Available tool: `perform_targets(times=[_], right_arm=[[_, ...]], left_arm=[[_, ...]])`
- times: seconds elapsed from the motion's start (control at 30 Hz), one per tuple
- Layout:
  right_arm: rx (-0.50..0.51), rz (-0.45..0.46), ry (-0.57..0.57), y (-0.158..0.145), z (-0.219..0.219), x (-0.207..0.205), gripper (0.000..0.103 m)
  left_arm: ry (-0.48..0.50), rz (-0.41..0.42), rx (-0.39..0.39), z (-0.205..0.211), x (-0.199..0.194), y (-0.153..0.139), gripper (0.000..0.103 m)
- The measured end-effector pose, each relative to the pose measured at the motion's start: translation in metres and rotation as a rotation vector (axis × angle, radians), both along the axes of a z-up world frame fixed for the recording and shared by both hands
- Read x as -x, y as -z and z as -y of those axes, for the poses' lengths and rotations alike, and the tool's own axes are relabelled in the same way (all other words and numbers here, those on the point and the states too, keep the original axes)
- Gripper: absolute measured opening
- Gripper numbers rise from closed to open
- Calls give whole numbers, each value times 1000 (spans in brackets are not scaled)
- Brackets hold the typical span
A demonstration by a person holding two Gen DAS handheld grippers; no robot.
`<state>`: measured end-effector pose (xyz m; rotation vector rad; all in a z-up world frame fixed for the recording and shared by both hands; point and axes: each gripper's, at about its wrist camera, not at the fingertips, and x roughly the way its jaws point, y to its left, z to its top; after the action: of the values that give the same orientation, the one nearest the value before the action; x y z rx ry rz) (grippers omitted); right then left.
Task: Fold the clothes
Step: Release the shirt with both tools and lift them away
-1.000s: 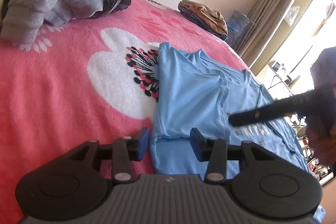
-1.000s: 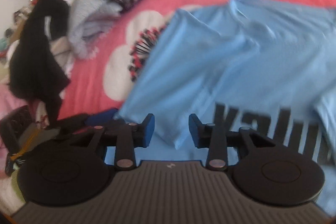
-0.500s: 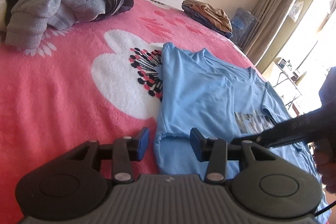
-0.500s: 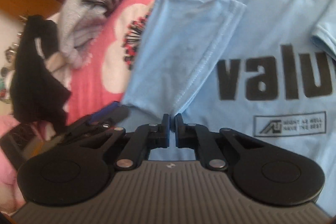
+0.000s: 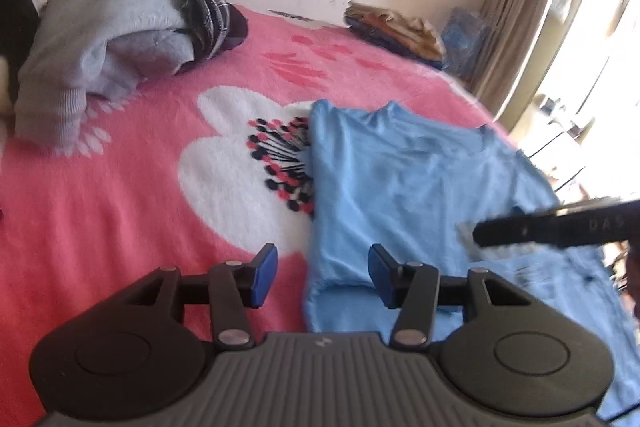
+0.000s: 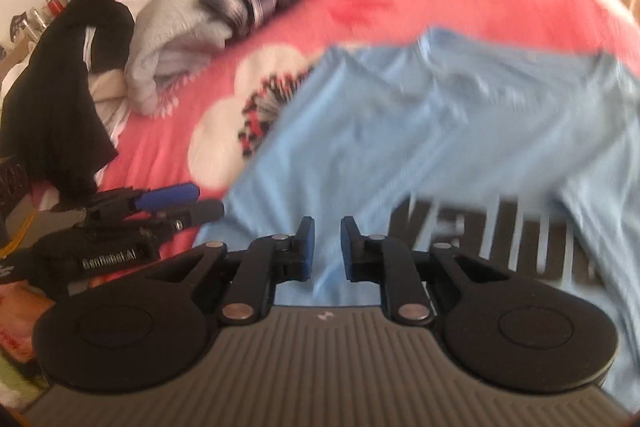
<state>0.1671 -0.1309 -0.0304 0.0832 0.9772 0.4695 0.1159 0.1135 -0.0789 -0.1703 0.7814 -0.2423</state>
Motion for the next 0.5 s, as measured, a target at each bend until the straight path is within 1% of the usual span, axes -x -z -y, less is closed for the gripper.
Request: perform_targets(times=[0.03,0.1,0.13,0.23,0.27,0.33,0.4,0.47,0.5], right_arm=[[14,18,-15,7,-4,-3,13],[44,52,-46,21,-12,-9,13],[76,29,-75,33,-17,-12,13],[74,11,-93,37,-14,-18,13],[72,35,-92,30,-12,-20,13],[44,127,-49,12,-5,-25,13],[19,160,14,3,3,-39,13],[1,173,59,7,7,-56,13],[34,172,72,16,7,-64,14]], left_arm=[[-6,-15,-23,2,-2,4,51],[3,-7,-62,6,0,6,51],[9,0,-83,8,1,6,51],[20,10,-118,12,4,7,52],[21,10,-122,13,4,7,52],[23,7,-130,14,4,7,52],[24,5,-139,16,2,6,54],[26,-4,-145,18,2,5,57],[29,-11,-146,18,1,3,58]])
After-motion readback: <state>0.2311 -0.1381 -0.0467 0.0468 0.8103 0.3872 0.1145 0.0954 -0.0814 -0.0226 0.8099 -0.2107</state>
